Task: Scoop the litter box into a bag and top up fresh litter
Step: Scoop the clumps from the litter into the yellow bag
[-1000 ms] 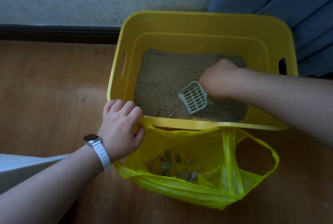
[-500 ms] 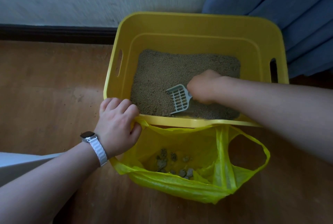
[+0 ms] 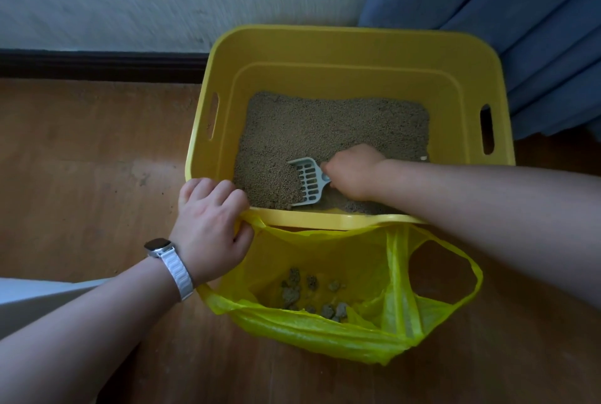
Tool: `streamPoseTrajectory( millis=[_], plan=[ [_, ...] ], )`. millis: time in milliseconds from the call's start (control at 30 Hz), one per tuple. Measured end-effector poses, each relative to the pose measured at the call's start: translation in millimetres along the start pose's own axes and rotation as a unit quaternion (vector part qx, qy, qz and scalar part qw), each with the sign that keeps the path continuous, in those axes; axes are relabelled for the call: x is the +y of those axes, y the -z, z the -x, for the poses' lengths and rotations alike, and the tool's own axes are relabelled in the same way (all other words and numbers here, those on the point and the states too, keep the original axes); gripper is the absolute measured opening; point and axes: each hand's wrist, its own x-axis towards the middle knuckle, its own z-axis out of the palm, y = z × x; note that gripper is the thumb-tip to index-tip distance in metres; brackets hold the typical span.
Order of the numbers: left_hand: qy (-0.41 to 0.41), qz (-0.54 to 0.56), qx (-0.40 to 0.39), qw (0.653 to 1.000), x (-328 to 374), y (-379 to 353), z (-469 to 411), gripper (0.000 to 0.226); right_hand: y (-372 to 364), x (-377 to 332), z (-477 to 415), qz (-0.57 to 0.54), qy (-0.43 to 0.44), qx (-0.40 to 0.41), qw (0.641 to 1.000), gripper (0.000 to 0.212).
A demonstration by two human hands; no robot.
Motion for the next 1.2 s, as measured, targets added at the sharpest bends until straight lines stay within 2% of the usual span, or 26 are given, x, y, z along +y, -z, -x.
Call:
streamPoseTrajectory(
  millis=[300, 633, 833, 1033, 1200],
  plan=[
    [0.001, 0.003, 0.008, 1.0, 0.6, -1.6, -0.1, 0.017, -6.4, -23.4, 1.0, -0.066, 0.041, 0.044, 0.996, 0.033],
    [0.004, 0.006, 0.006, 1.0, 1.4, -0.1, 0.5, 0.015, -14.8, -26.1, -0.3, -0.114, 0.106, 0.081, 0.985, 0.028],
    [0.01, 0.011, 0.0, 1.0, 0.9, 0.0, 1.1, 0.015, -1.6, -23.6, -9.0, -0.223, 0.063, 0.017, 0.973, 0.02],
    [0.009, 0.013, -0.001, 1.0, 0.7, 0.7, 1.1, 0.017, 4.7, -27.9, -23.1, -0.165, 0.063, -0.039, 0.984, 0.021],
    [0.007, 0.013, 0.01, 1.0, 0.4, -0.8, 1.8, 0.016, -4.6, -24.1, -28.4, -0.252, 0.05, -0.067, 0.964, 0.024]
  ],
)
